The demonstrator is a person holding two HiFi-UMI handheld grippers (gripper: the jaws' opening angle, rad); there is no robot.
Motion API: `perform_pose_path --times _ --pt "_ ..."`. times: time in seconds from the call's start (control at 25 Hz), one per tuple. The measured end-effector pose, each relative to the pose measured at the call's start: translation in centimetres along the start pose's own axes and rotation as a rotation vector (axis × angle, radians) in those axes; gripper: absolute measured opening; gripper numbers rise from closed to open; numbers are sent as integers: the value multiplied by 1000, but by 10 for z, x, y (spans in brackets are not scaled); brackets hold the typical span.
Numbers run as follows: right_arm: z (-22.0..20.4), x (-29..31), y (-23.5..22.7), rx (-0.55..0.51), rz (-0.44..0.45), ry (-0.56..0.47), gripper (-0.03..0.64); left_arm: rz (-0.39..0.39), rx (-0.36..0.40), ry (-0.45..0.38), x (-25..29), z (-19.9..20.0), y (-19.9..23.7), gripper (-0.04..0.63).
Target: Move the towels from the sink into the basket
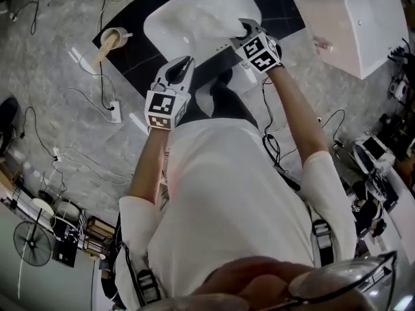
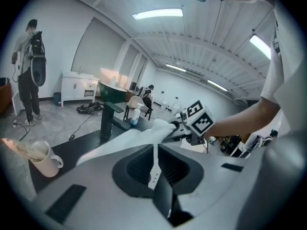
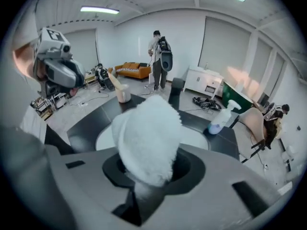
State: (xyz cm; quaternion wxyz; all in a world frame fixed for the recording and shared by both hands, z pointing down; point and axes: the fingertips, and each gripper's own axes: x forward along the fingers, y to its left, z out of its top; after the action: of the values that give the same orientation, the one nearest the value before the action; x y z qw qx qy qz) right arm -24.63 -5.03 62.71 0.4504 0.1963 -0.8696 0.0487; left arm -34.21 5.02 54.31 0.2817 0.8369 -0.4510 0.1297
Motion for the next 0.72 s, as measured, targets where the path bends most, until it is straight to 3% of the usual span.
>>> perform_pose_path --times 0.44,0.72 --pt "36 -177 -42 163 -230 -226 112 -54 83 -5 -12 34 -58 31" --pt "27 -288 -60 267 -406 -331 114 -152 179 -14 3 68 -113 31"
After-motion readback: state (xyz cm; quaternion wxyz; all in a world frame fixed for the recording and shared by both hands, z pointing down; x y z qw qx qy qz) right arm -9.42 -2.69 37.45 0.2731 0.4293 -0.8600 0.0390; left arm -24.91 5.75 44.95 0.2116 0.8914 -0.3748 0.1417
